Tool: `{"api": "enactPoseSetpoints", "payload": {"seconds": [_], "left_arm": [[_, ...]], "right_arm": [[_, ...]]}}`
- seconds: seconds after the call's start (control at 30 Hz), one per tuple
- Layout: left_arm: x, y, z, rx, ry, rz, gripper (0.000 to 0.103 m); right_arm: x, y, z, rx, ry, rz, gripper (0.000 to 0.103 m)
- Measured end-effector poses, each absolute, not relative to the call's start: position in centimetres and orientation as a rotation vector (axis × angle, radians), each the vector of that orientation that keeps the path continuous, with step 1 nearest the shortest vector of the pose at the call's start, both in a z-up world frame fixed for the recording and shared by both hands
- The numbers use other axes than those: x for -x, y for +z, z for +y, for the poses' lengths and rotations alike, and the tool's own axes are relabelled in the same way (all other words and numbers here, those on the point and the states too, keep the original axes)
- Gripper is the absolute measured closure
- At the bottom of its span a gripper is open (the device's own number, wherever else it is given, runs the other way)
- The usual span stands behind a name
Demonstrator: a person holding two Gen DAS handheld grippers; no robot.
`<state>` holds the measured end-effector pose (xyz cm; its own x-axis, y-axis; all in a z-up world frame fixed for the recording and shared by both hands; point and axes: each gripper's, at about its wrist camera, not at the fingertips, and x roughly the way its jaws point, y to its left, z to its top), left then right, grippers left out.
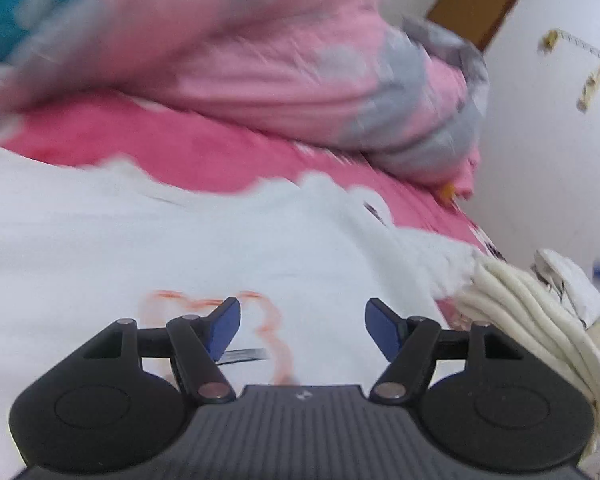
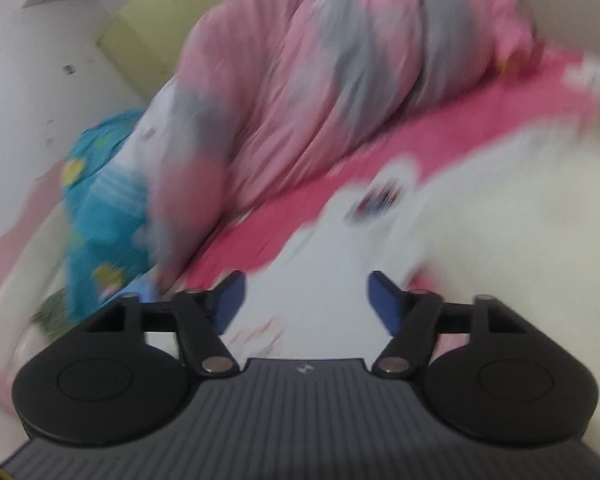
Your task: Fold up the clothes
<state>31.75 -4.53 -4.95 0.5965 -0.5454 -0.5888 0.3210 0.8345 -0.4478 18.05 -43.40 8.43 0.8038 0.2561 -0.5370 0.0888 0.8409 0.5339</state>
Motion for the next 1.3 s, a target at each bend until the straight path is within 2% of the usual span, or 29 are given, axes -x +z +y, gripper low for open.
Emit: {"api": "enactPoseSetpoints", "payload": {"seconds": [0.17, 0.27, 0.4, 0.6, 1.0, 1.07, 1.13, 1.2, 1.3], "left_arm": [[-33.6, -9.4, -10.5, 0.329, -0.540, 0.759, 0.033], [-33.1, -12.1, -11.6, 0.338, -0.538, 0.748, 0.033], [-32.3, -12.4, -11.4, 0.311, -0.580, 0.704, 0.030], [-32.3, -12.5, -11.1, 0.338, -0.602, 0.699, 0.030], [-32.2, -12.5, -10.6, 0.362, -0.618, 0.696, 0.029], [-32.2, -12.6, -10.6, 0.365, -0.618, 0.696, 0.029], [-32.3, -12.6, -10.6, 0.368, -0.619, 0.694, 0.029], [-32.3, -12.7, -10.6, 0.372, -0.620, 0.693, 0.029], [-32.3, -12.8, -10.4, 0.383, -0.623, 0.691, 0.029]], "right_arm": [[-27.9, 8.3, -52.4, -0.406, -0.086, 0.691, 0.020], [-33.7, 4.6, -56.6, -0.280, -0.163, 0.804, 0.019], [-38.5, -1.2, -61.8, -0.168, -0.272, 0.946, 0.019], [-42.0, -6.8, -65.7, -0.080, -0.235, 1.056, 0.015], [-45.4, -10.6, -69.1, -0.211, -0.211, 1.230, 0.012], [-44.9, -10.5, -68.8, -0.216, -0.225, 1.225, 0.024], [-44.3, -9.8, -68.2, -0.203, -0.250, 1.206, 0.064], [-43.6, -9.1, -66.9, -0.174, -0.254, 1.182, 0.086], [-42.7, -6.6, -64.0, -0.076, -0.283, 1.104, 0.089]]}}
